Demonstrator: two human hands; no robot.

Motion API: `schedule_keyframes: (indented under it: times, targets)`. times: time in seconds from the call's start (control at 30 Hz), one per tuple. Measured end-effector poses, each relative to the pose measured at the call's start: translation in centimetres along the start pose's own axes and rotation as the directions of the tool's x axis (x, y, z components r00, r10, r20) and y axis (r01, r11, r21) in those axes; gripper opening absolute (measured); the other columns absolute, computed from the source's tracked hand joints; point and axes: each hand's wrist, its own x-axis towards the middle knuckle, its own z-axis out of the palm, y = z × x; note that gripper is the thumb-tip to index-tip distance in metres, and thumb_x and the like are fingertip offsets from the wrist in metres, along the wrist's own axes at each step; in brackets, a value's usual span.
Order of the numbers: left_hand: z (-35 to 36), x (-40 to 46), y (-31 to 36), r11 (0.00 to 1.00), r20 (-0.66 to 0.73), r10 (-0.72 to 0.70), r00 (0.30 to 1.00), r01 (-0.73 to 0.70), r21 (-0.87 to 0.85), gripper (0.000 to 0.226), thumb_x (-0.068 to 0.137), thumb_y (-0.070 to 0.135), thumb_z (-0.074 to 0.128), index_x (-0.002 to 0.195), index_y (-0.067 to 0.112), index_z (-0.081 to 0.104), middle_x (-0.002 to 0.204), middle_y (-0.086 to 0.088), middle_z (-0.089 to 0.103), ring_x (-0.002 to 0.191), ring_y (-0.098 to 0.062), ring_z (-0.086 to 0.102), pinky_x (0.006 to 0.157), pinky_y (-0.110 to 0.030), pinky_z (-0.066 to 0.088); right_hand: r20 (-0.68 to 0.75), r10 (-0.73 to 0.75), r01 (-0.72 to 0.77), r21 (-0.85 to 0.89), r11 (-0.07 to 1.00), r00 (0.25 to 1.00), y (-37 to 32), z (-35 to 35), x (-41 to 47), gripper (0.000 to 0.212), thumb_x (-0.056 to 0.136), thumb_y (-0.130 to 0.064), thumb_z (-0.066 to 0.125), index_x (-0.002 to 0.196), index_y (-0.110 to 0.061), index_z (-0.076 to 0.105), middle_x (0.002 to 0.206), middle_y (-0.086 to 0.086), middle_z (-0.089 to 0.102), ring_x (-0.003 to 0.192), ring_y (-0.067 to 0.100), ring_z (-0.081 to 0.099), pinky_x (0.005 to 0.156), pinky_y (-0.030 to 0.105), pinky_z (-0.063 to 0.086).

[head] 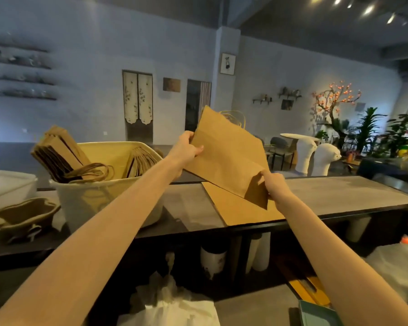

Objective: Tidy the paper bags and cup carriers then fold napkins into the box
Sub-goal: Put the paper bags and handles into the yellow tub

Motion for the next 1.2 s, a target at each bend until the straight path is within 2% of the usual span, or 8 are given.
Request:
schedule_keyframes:
  times: [0.2, 0.33, 0.5, 0.57, 0.63, 0.83, 1.0, 1.2]
  targets:
    - [-5.9, -2.8, 3.2, 0.993, -0.015, 0.068, 0.998, -0.066, 0.093, 0.046, 0.095, 0.013, 0.051, 0.138, 0.011, 0.034, 0.128, -0.012, 0.05, 0.097, -0.02, 0.053, 0.075, -0.029, 0.046, -0.124, -0.062, 0.05, -0.102, 0.994, 0.99, -6.4, 1.8, -4.3, 0.06, 0.094, -0.039, 0.045, 0.138, -0.002, 0.031, 0.142, 0.018, 0.026, 0.125, 0.035, 0.035, 0.103, 0.046, 0.037]
    - [-9.4, -4.9, 4.4, 0.985, 0.043, 0.064, 0.997, -0.07, 0.157, 0.043, 0.095, 0.016, 0.052, 0.135, 0.018, 0.036, 0.112, -0.005, 0.053, 0.08, -0.013, 0.056, 0.057, -0.023, 0.045, -0.128, -0.388, 0.365, -0.166, 0.916, 0.913, -10.0, 3.4, -8.9, 0.058, 0.095, -0.032, 0.047, 0.143, -0.006, 0.027, 0.147, 0.013, 0.016, 0.134, 0.033, 0.026, 0.11, 0.043, 0.029]
    - [-13.0, -7.5, 5.9, 0.918, 0.172, 0.106, 0.979, -0.163, 0.361, 0.039, 0.093, 0.019, 0.054, 0.13, 0.021, 0.04, 0.112, 0.0, 0.053, 0.096, -0.015, 0.057, 0.076, -0.024, 0.049, 0.126, -0.837, 0.824, -0.3, 0.48, 0.533, -13.1, 6.4, -14.2, 0.043, 0.098, -0.027, 0.044, 0.14, -0.022, 0.037, 0.148, 0.0, 0.027, 0.133, 0.021, 0.033, 0.108, 0.036, 0.031]
    - [-14.2, -8.4, 6.5, 0.875, 0.239, 0.106, 0.965, -0.205, 0.44, 0.041, 0.093, 0.019, 0.054, 0.132, 0.02, 0.041, 0.12, -0.001, 0.052, 0.108, -0.018, 0.053, 0.091, -0.029, 0.046, 0.236, -0.909, 0.895, -0.376, 0.242, 0.345, -14.0, 7.3, -15.3, 0.039, 0.101, -0.026, 0.037, 0.139, -0.025, 0.04, 0.147, -0.001, 0.032, 0.137, 0.02, 0.029, 0.112, 0.038, 0.026]
    - [-15.3, -9.4, 7.0, 0.829, 0.293, 0.092, 0.952, -0.236, 0.506, 0.04, 0.093, 0.021, 0.054, 0.132, 0.02, 0.042, 0.122, 0.0, 0.051, 0.11, -0.018, 0.052, 0.094, -0.032, 0.046, 0.367, -0.893, 0.889, -0.452, 0.074, 0.261, -14.5, 7.8, -15.9, 0.036, 0.102, -0.029, 0.031, 0.137, -0.027, 0.043, 0.143, -0.002, 0.041, 0.136, 0.02, 0.032, 0.113, 0.04, 0.02]
    - [-18.4, -10.9, 7.4, 0.74, 0.315, 0.095, 0.944, -0.279, 0.612, 0.031, 0.092, 0.017, 0.055, 0.123, 0.018, 0.055, 0.106, 0.003, 0.056, 0.094, -0.013, 0.057, 0.087, -0.03, 0.049, 0.552, -0.729, 0.831, -0.554, 0.042, 0.405, -14.9, 7.5, -16.9, 0.036, 0.098, -0.047, 0.034, 0.112, -0.022, 0.056, 0.101, -0.004, 0.062, 0.094, 0.016, 0.058, 0.092, 0.034, 0.043]
    - [-19.6, -10.5, 6.4, 0.662, 0.071, 0.263, 0.962, -0.234, 0.712, 0.03, 0.083, 0.029, 0.067, 0.106, 0.01, 0.067, 0.108, -0.005, 0.062, 0.096, -0.013, 0.053, 0.073, -0.018, 0.042, 0.648, -0.592, 0.876, -0.398, 0.273, 0.479, -14.1, 7.4, -16.6, 0.029, 0.1, -0.036, 0.037, 0.115, -0.023, 0.058, 0.095, -0.01, 0.058, 0.091, 0.013, 0.058, 0.091, 0.032, 0.047]
    - [-20.6, -10.1, 4.7, 0.782, -0.264, 0.326, 0.908, -0.102, 0.615, 0.043, 0.089, 0.04, 0.057, 0.119, 0.011, 0.05, 0.103, -0.004, 0.054, 0.081, -0.013, 0.053, 0.065, -0.023, 0.042, 0.521, -0.674, 0.84, -0.188, 0.509, 0.525, -14.2, 6.6, -16.6, 0.026, 0.101, -0.033, 0.036, 0.089, -0.029, 0.06, 0.084, -0.007, 0.061, 0.08, 0.01, 0.06, 0.076, 0.021, 0.045]
